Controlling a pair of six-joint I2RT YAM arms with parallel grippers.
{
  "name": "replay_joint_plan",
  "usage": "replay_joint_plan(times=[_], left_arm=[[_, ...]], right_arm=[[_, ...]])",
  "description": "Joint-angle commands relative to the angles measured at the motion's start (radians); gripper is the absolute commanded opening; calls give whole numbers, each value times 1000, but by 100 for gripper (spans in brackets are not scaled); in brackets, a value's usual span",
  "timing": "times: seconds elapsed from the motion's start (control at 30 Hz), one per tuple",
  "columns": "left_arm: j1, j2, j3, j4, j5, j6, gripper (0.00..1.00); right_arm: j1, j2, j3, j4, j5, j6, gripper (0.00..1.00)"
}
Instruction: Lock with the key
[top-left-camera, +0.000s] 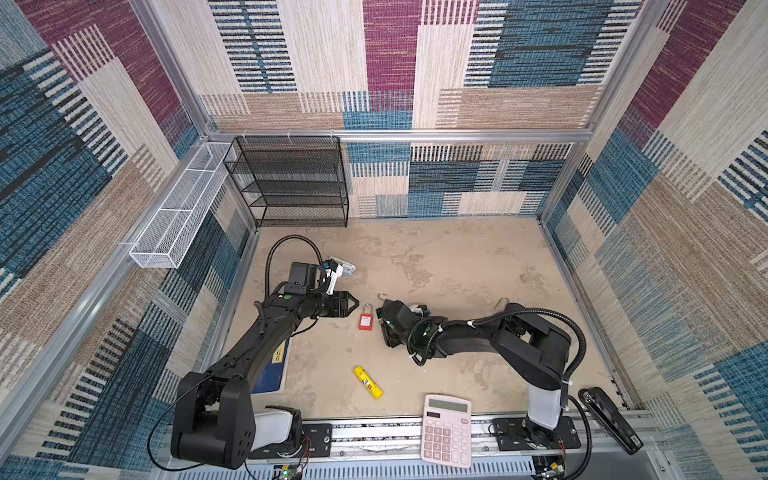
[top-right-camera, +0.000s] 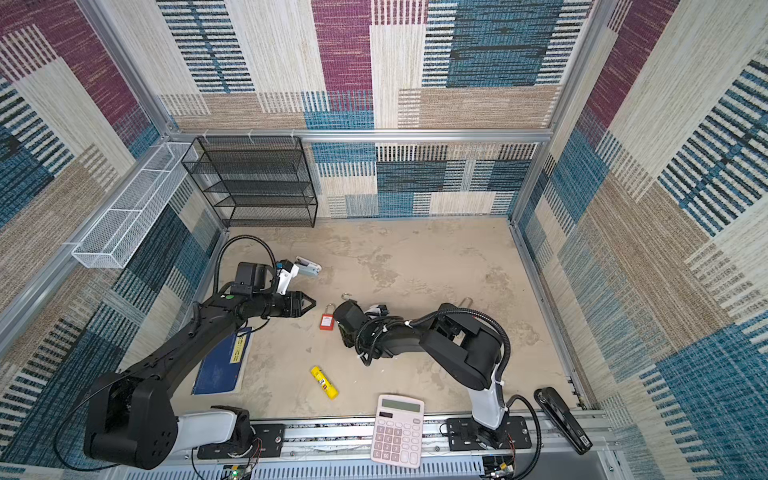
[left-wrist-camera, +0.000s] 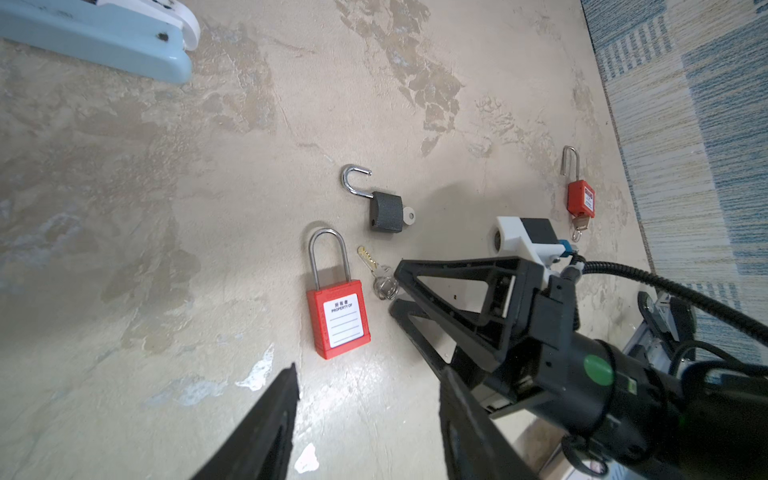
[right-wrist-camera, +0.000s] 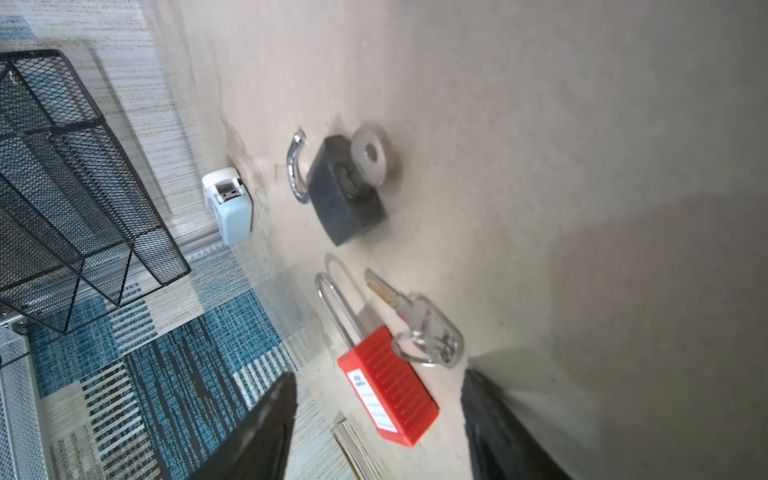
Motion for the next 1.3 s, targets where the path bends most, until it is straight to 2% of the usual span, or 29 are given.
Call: replay_joint_plan(times=[0.0, 0.17, 0.3, 0.47, 0.87, 1.27], left_arm=[[0, -4, 9, -16, 10, -9, 57], [0, 6, 18, -31, 12, -8, 57], [-1, 6, 22, -30, 8, -8, 57], [-2, 14, 36, -32, 8, -13, 57], [-2, 39, 42, -31, 8, -9, 57], [-2, 37, 35, -36, 5, -11, 57]], right_arm=[[2, -11, 17, -60, 0, -4, 79], [3, -37, 35, -161, 39, -18, 91], [-22, -49, 4, -136, 34, -33, 97], [-75, -38, -17, -8, -15, -127, 98], [-91, 2, -39, 73, -132, -119, 99], [-87, -25, -55, 83, -118, -129, 99]])
